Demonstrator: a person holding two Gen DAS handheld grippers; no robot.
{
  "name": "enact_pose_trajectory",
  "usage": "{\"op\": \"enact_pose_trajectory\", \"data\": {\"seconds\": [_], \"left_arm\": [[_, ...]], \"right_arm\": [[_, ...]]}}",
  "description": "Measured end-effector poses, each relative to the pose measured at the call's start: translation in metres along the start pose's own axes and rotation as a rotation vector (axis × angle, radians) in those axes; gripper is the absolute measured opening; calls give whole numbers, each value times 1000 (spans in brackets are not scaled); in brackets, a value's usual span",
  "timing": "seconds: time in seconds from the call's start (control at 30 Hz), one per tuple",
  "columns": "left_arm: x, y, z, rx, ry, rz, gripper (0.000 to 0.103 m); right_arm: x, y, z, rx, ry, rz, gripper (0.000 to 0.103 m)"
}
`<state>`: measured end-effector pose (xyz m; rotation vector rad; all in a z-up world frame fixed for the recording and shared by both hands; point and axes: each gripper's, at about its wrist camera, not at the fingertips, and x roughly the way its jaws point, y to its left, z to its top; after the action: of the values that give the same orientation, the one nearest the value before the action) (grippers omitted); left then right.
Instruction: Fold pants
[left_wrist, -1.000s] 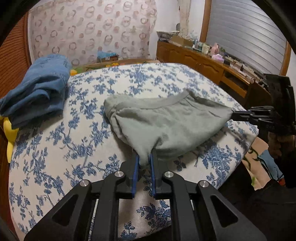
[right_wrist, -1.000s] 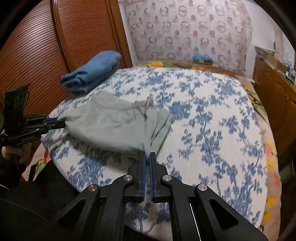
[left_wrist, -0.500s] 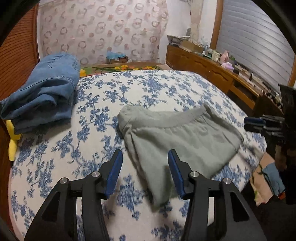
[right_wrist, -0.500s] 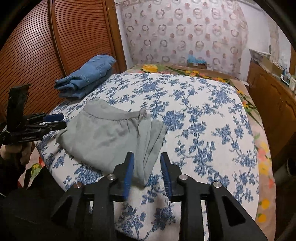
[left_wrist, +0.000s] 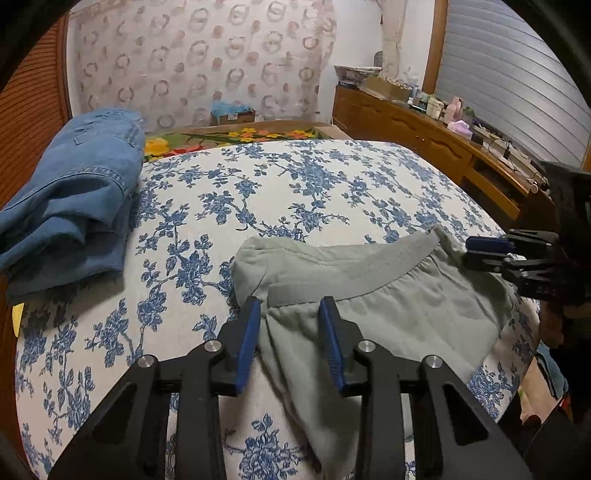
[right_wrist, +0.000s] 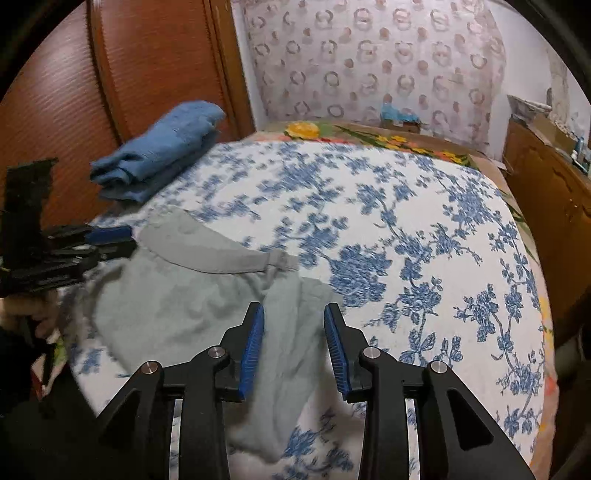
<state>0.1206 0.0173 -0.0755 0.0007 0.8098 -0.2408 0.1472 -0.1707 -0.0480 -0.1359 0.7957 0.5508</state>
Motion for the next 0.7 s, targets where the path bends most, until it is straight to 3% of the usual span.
{"op": "enact_pose_trajectory", "data": {"seconds": [0.07, 0.3, 0.57, 0.7], "left_arm": [[4, 1, 2, -2, 8, 0, 34], [16, 0, 4, 4, 23, 7, 34], [5, -8, 11, 40, -21, 12, 14], [-6, -8, 17, 20, -69, 7, 13]], "right_arm": [[8, -1, -2, 11, 30, -17, 35], [10, 4, -4, -2, 3, -17, 44], [6, 8, -9, -14, -6, -26, 46], [5, 7, -10, -12, -7, -26, 46]]}}
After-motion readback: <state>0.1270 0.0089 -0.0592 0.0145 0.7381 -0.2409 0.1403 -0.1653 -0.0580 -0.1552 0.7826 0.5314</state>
